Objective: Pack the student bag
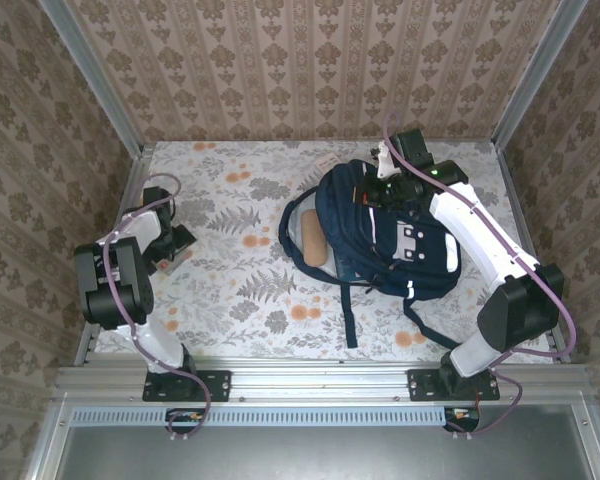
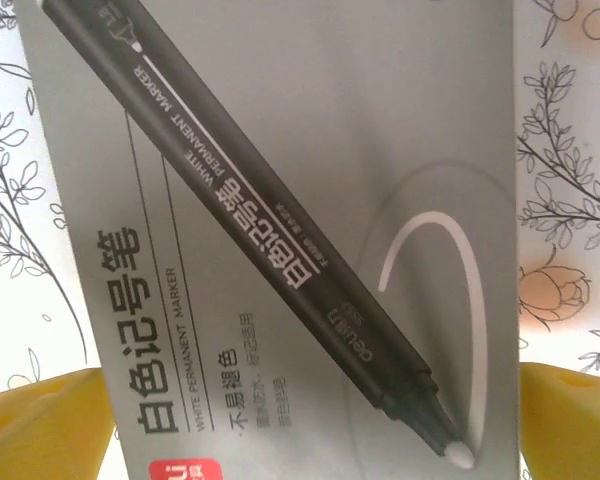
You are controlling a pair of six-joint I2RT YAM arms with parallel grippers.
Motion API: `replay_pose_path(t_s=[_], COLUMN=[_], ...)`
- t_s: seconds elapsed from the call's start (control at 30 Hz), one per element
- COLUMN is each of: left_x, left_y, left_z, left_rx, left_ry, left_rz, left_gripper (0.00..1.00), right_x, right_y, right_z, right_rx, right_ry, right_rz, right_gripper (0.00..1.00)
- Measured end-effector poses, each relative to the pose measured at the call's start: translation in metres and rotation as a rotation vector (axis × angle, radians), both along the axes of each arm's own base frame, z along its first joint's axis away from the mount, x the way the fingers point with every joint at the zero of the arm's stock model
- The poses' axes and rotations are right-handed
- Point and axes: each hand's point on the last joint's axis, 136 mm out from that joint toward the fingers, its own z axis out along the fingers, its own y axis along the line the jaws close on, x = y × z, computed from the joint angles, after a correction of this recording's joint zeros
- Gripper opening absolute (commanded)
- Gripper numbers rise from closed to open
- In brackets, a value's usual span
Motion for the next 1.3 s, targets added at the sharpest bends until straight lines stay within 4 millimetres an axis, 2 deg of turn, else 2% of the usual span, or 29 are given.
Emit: replay_pose_path(t_s=[0.13, 0.33, 0.47, 0.63, 0.73, 1.03, 1.13, 1.3], left_x=[0.004, 0.006, 0.007, 0.014, 0.016, 0.0, -0.004, -0.013], left_y=[0.002, 0.0, -0.005, -0.03, -0.061, -0.183, -0.224, -0.305], left_z=[-0.006, -0.013, -0.005, 0.017, 0.028, 0.047, 0.062, 0.089], left_rx=[-0.009, -0.019, -0.027, -0.029, -0.045, -0.145, -0.185, -0.27], left_ry=[0.0, -0.002, -0.035, -0.099, -0.126, -0.143, -0.174, -0.232], left_rz=[0.003, -0.007, -0.031, -0.106, -0.189, -0.487, -0.565, -0.715], left_gripper=[0.98, 0.75, 0.66, 0.69, 0.7, 0.72, 0.73, 0.73], right_x=[0.0, 0.0, 0.0, 0.0, 0.0, 0.002, 0.003, 0.004], right_y=[0.0, 0.0, 0.0, -0.001, -0.001, -0.004, -0.006, -0.01], right_z=[0.0, 0.0, 0.0, 0.0, 0.0, 0.0, 0.0, 0.003], right_rx=[0.0, 0.001, 0.001, -0.002, -0.002, -0.002, -0.001, 0.002], right_ry=[0.0, 0.0, 0.001, 0.0, 0.0, 0.0, 0.0, -0.007], right_rz=[0.0, -0.001, -0.002, -0.004, -0.005, -0.014, -0.017, -0.027], right_gripper=[0.01, 0.01, 0.01, 0.01, 0.01, 0.01, 0.01, 0.01])
